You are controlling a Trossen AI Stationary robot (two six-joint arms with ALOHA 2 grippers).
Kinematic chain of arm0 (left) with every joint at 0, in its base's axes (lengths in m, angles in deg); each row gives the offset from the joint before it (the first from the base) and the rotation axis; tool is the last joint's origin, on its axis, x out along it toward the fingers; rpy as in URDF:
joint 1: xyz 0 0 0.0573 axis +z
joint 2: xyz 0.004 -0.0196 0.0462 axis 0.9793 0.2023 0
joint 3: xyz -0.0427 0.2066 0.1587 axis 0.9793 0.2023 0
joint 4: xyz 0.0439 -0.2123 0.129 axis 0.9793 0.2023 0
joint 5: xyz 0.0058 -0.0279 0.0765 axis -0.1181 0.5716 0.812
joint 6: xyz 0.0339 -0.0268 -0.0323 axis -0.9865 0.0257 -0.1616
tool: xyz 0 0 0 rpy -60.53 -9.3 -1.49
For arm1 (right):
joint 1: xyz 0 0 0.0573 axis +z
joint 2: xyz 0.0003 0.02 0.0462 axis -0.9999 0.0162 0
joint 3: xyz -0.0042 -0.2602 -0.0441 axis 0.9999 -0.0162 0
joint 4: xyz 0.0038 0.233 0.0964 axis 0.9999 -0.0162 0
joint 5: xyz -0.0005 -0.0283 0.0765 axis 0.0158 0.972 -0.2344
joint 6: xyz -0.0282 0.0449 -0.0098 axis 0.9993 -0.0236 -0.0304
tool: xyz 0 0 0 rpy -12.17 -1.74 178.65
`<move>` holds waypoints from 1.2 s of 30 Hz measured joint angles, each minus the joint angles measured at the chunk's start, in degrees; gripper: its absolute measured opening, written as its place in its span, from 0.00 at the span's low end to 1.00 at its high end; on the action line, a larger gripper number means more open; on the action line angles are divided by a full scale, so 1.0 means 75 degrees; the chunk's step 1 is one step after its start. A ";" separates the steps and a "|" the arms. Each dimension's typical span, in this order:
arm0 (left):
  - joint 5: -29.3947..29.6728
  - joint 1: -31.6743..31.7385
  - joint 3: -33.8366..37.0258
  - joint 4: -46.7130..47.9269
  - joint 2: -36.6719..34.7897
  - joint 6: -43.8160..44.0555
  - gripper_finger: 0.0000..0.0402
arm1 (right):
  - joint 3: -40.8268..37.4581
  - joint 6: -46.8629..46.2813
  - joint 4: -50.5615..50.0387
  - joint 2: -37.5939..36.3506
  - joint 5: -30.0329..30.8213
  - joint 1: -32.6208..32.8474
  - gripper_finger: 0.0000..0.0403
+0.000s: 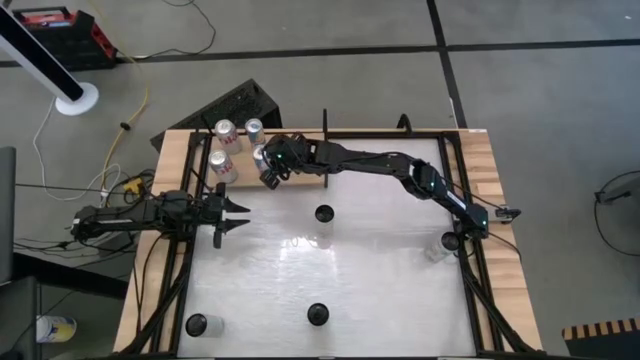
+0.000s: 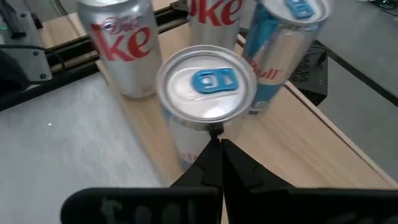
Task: Place canned beverage on shelf
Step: Put the blue soda can aligned with the other blue soda can on the shelf
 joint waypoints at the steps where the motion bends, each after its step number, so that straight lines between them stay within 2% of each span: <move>1: 0.0000 0.0000 0.0000 0.0001 0.0001 0.0000 0.34 | 0.0000 0.0000 0.0011 0.0000 0.0000 -0.0029 0.05; 14: -0.0001 0.0000 -0.0002 0.0000 0.0001 0.0000 0.34 | 0.0000 0.0127 0.0716 0.0000 -0.0326 -0.0080 0.05; 36: -0.0001 0.0000 0.0000 0.0000 0.0001 0.0000 0.34 | 0.0000 0.0141 0.0718 0.0017 -0.0321 -0.0080 0.05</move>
